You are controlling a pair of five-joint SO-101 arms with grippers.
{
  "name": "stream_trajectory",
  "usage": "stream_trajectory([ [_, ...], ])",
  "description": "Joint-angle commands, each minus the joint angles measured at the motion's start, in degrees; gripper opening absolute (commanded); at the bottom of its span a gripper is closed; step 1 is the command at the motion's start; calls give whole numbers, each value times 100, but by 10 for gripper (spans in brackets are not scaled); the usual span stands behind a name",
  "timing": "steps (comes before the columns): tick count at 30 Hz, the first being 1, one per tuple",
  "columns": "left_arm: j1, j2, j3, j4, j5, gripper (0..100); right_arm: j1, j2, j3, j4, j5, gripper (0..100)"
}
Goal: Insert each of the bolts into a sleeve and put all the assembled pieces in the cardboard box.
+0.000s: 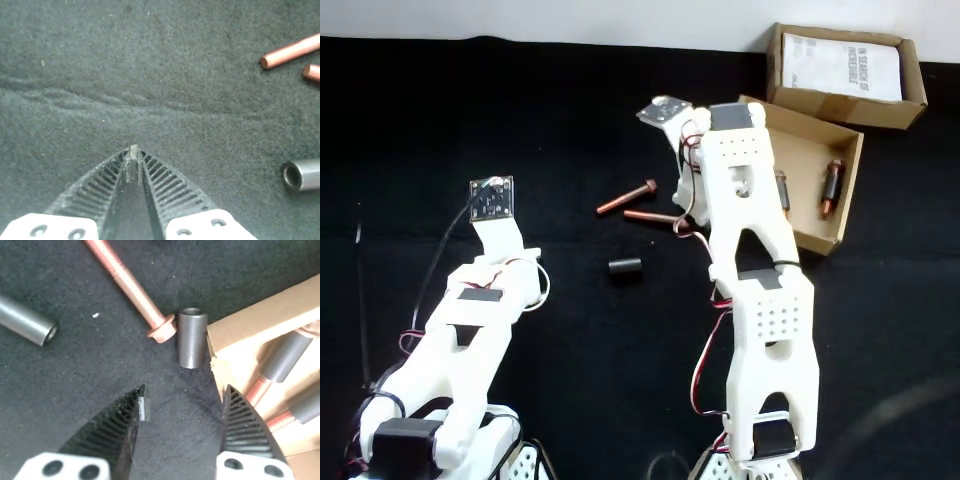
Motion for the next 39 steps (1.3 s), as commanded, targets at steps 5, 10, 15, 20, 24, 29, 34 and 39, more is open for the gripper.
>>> stream_trajectory([
  [5, -57, -13, -215, -62, 26, 13, -171, -505, -66, 4, -26, 205],
  [10, -57, -13, -215, -62, 26, 13, -338, -971, -127, 66, -26, 205],
  [15, -57, -13, -215, -62, 26, 13, -488, -1534, 365, 66, -26, 205],
  [20, -57, -13, -215, -62, 26, 13, -523, -1815, 1165, 57, -35, 205],
  [24, -57, -13, -215, -62, 26, 13, -497, -1807, 1560, 40, -44, 205],
  [29, -57, -13, -215, -62, 26, 13, -295, -1807, 1921, -549, -26, 205],
  [34, -57, -13, -215, -62, 26, 13, -171, -1807, 2396, -1147, 229, 205],
  [39, -57, -13, -215, -62, 26, 13, -163, -1798, 2703, -1657, 308, 205],
])
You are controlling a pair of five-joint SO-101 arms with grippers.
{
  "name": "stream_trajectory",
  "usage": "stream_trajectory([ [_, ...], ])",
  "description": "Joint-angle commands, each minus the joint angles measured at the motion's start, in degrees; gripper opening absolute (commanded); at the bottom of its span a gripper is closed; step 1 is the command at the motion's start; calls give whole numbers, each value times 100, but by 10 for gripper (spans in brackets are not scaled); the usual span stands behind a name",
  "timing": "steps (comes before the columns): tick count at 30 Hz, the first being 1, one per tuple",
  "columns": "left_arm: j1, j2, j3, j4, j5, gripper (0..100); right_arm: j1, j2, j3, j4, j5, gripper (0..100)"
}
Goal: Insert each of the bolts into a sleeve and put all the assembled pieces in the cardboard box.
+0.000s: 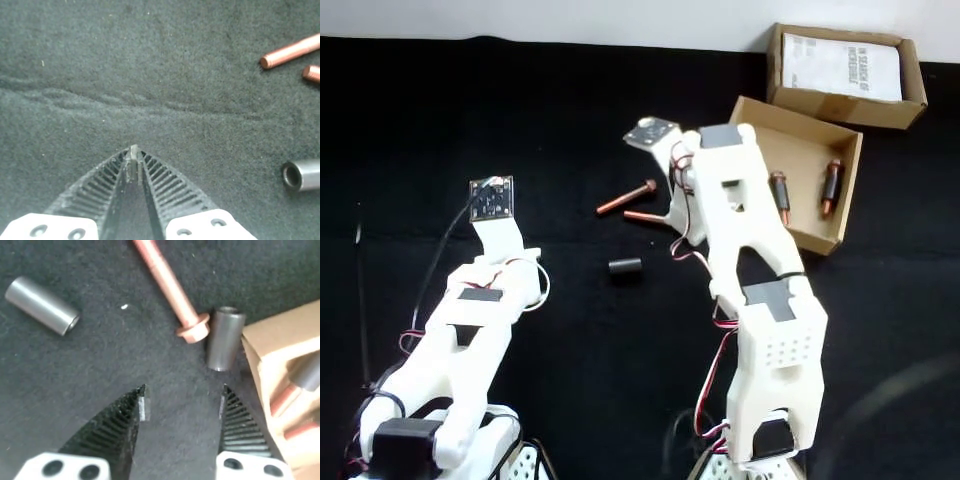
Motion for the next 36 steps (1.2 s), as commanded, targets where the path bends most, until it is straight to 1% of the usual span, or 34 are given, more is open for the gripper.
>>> stream_trajectory([
  [1, -57, -13, -215, -62, 26, 13, 66, -409, 57, -295, 97, 205],
  [6, -57, 4, -215, -62, 26, 13, 75, 4, -48, -462, 97, 205],
  [9, -57, 13, -224, -62, 26, 13, 154, 444, -365, -435, 97, 205],
  [14, -57, 13, -224, -62, 26, 13, 242, 1095, -1200, -409, 97, 205],
  [23, -57, 31, -295, -53, 26, 13, 251, 2176, -2782, 40, 193, 204],
  [25, -57, 31, -295, -53, 26, 13, 251, 2431, -3125, 154, 211, 176],
  [26, -57, 31, -295, -53, 26, 13, 251, 2554, -3292, 198, 202, 145],
  [29, -57, 31, -295, -53, 26, 12, 321, 2853, -3705, 356, 202, 9],
  [36, -57, 31, -295, -53, 26, 12, 435, 3037, -4760, 1059, 193, 7],
])
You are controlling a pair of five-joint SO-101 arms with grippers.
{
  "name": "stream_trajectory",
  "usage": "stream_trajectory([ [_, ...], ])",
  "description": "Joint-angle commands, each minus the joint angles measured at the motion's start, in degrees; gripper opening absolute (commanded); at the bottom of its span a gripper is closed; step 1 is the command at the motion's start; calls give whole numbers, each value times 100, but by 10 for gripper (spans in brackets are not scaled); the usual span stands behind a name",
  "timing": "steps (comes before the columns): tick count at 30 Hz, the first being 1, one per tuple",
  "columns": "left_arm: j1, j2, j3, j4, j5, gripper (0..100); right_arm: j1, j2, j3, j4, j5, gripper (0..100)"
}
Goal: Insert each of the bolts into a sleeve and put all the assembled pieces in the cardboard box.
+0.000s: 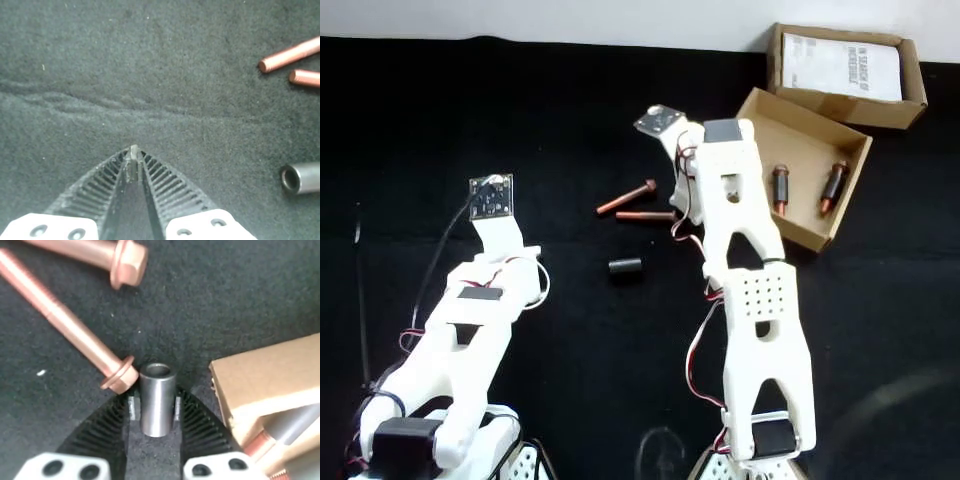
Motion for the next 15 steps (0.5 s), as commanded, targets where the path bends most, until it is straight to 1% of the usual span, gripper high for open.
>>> stream_trajectory([
  [1, -57, 13, -233, -53, 26, 11, 101, -84, -796, 435, 53, 7],
  [3, -57, 13, -233, -53, 26, 11, 110, -136, -1279, 708, 44, 7],
  [6, -57, 13, -233, -53, 26, 11, 207, -426, -1763, 743, 35, 7],
  [8, -57, 13, -224, -53, 26, 11, 303, -760, -1974, 743, -132, 7],
  [13, -57, 4, -215, -53, 26, 11, 541, -1754, -1974, 743, -440, 7],
  [15, -57, 4, -207, -53, 26, 12, 655, -2105, -1974, 743, -677, 7],
])
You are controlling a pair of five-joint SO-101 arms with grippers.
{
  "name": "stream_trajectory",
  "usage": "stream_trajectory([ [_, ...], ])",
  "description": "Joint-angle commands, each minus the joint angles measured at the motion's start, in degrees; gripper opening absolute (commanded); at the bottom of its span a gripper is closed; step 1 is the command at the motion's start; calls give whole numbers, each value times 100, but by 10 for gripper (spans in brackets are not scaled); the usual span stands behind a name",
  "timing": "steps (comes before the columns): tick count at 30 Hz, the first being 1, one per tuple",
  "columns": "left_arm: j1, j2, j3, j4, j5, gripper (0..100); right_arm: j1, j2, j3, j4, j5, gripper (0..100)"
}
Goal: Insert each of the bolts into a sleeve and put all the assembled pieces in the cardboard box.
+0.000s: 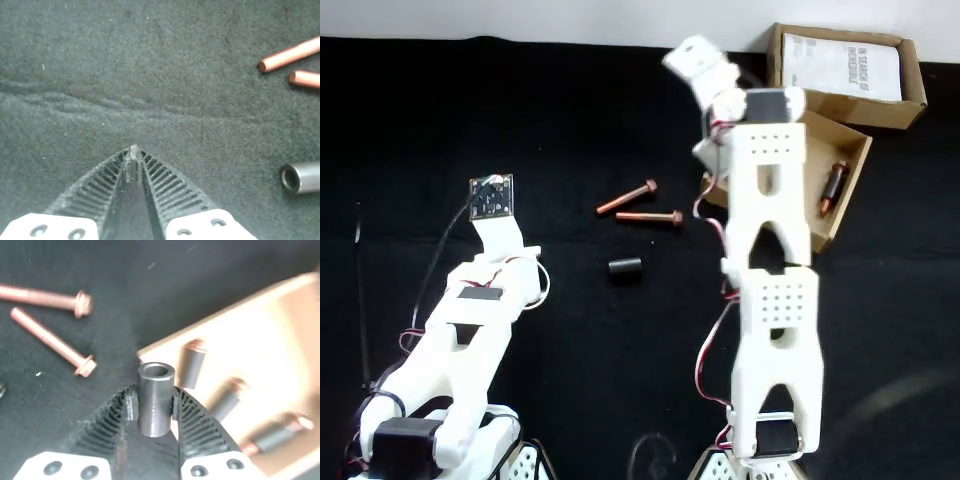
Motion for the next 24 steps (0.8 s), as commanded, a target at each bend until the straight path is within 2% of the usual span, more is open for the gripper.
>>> stream_trajectory([
  [1, -57, -4, -207, -53, 18, 13, 251, -1086, -303, 66, -413, 7],
  [5, -57, -4, -207, -44, 18, 13, 488, -1956, 251, 75, -791, 7],
  [10, -57, -13, -207, -26, 18, 13, 760, -3873, 2273, 75, -1073, 7],
  [13, -48, -31, -365, 396, 9, 13, 971, -5121, 3468, 66, -1108, 7],
  [17, -57, 13, -734, 1099, 0, 13, 1534, -6484, 4637, 48, -1125, 7],
  [24, -13, 13, -769, 1310, 0, 13, 2862, -8303, 6193, 48, -1143, 7],
])
